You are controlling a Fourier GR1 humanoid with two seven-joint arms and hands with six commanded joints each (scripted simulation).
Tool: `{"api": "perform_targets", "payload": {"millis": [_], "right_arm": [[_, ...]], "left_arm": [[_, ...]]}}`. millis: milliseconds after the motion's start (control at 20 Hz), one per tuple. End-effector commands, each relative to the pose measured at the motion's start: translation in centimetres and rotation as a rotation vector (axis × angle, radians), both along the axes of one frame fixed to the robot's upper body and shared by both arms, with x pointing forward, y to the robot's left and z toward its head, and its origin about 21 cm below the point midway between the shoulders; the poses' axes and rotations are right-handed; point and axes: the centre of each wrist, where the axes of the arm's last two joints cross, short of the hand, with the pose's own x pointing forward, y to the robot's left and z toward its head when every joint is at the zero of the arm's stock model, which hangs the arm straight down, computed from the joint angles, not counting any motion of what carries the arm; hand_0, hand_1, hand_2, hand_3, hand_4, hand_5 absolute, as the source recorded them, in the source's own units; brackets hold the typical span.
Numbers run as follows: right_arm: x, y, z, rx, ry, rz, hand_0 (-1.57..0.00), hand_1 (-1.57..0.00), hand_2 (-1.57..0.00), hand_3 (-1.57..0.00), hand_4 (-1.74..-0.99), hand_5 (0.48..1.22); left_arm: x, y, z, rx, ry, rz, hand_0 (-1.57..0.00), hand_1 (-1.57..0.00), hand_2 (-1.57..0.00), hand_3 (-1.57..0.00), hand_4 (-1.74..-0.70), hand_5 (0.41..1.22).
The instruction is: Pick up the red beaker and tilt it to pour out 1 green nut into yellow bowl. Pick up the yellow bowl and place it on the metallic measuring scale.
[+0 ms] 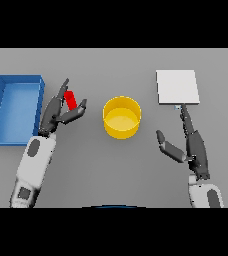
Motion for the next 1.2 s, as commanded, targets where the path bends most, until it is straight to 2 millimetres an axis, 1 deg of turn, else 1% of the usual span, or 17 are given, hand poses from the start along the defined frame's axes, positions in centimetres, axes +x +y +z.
{"api": "perform_targets", "payload": {"millis": [0, 150, 250, 300, 350, 400, 450, 500, 550, 600, 650, 700, 750, 850, 950, 1100, 1150], "right_arm": [[0.5, -0.3, 0.0, 0.002, 0.003, -0.004, 0.0, 0.0, 0.0, 0.0, -1.268, 0.641], [0.0, -0.2, -0.2, 0.005, -0.001, -0.003, 0.0, 0.0, 0.0, 0.0, -1.269, 0.64], [0.1, -0.4, 0.1, -0.013, -0.001, -0.018, 0.0, 0.0, 0.0, 0.0, -1.264, 0.64], [-0.1, -0.4, 0.3, -0.01, -0.013, -0.012, 0.0, 0.0, 0.0, 0.0, -1.263, 0.64], [0.1, -0.5, 0.3, -0.019, -0.002, -0.011, 0.0, 0.0, 0.0, 0.0, -1.261, 0.641], [0.1, -0.3, 0.3, -0.019, 0.005, -0.007, 0.0, 0.0, 0.0, 0.0, -1.259, 0.642], [0.2, -0.4, 0.2, -0.012, 0.008, -0.013, 0.0, 0.0, 0.0, 0.0, -1.26, 0.642], [0.0, -0.5, 0.1, -0.017, 0.0, -0.016, 0.0, 0.0, 0.0, 0.0, -1.258, 0.644], [0.1, -0.4, 0.0, -0.021, 0.002, -0.021, 0.0, 0.0, 0.0, 0.0, -1.257, 0.645], [0.0, -0.3, 0.1, -0.024, -0.004, -0.019, 0.0, 0.0, 0.0, 0.0, -1.255, 0.644], [-0.3, -0.2, -0.3, -0.017, -0.001, -0.017, 0.0, 0.0, 0.0, 0.0, -1.256, 0.646], [-0.3, 0.0, -0.3, -0.018, -0.003, -0.013, 0.0, 0.0, 0.0, 0.0, -1.254, 0.645], [-0.2, -0.1, -0.2, -0.019, -0.006, -0.018, 0.0, 0.0, 0.0, 0.0, -1.252, 0.644], [0.0, -0.2, -0.1, -0.01, 0.0, -0.014, 0.0, 0.0, 0.0, 0.0, -1.254, 0.644], [-0.1, 0.0, -0.1, -0.011, -0.003, -0.017, 0.0, 0.0, 0.0, 0.0, -1.257, 0.645], [0.0, 0.0, 0.2, 0.004, -0.002, -0.013, 0.0, 0.0, 0.0, 0.0, -1.26, 0.643], [-0.1, -0.2, 0.2, -0.003, -0.01, -0.013, 0.0, 0.0, 0.0, 0.0, -1.262, 0.646]], "left_arm": [[0.2, -0.3, 0.1, -0.003, -0.01, -0.007, 0.0, 0.0, 0.0, 0.0, -1.29, 0.683], [0.8, 0.1, 0.0, -0.033, -0.025, -0.015, 0.0, 0.0, 0.0, 0.0, -1.31, 0.688], [0.9, -0.5, -0.4, -0.05, -0.028, -0.026, 0.0, 0.0, 0.0, 0.0, -1.33, 0.695], [1.1, -0.3, -0.5, -0.05, -0.033, -0.015, 0.0, 0.0, 0.0, 0.0, -1.34, 0.698], [1.2, -0.5, -0.7, -0.069, -0.03, -0.011, 0.0, 0.0, 0.0, 0.0, -1.35, 0.704], [1.3, -0.9, -0.9, -0.091, -0.036, -0.006, 0.0, -0.03, -0.07, -0.03, -1.38, 0.724], [1.4, -1.1, -0.9, -0.109, -0.038, 0.013, -0.12, -0.15, -0.18, -0.12, -1.41, 0.75], [1.8, -1.0, -0.7, -0.122, -0.03, 0.03, -0.29, -0.33, -0.36, -0.29, -1.45, 0.783], [2.1, -1.4, -0.4, -0.119, -0.011, 0.045, -0.44, -0.48, -0.52, -0.55, -1.45, 0.871], [2.1, -1.2, -0.6, -0.103, -0.016, 0.051, -0.66, -0.7, -0.73, -0.72, -1.5, 0.941], [2.1, -1.3, -0.8, -0.088, -0.012, 0.054, -0.84, -0.87, -0.9, -0.84, -1.54, 0.997], [2.2, -1.6, -0.9, -0.075, -0.026, 0.03, -0.99, -1.01, -1.03, -0.93, -1.57, 1.042], [2.2, -1.8, -0.8, -0.063, -0.031, 0.016, -1.11, -1.12, -1.14, -0.97, -1.6, 1.078], [2.0, -1.9, -0.8, -0.044, -0.036, -0.003, -1.27, -1.29, -1.3, -1.19, -1.54, 1.129], [2.1, -2.6, -0.5, -0.051, -0.004, 0.002, -1.38, -1.39, -1.4, -1.33, -1.51, 1.162], [2.1, -2.4, -0.4, -0.091, -0.048, 0.037, -1.47, -1.48, -1.48, -1.45, -1.62, 1.14], [2.3, -2.3, 0.1, -0.11, -0.075, 0.046, -1.49, -1.5, -1.5, -1.47, -1.64, 1.132]]}}
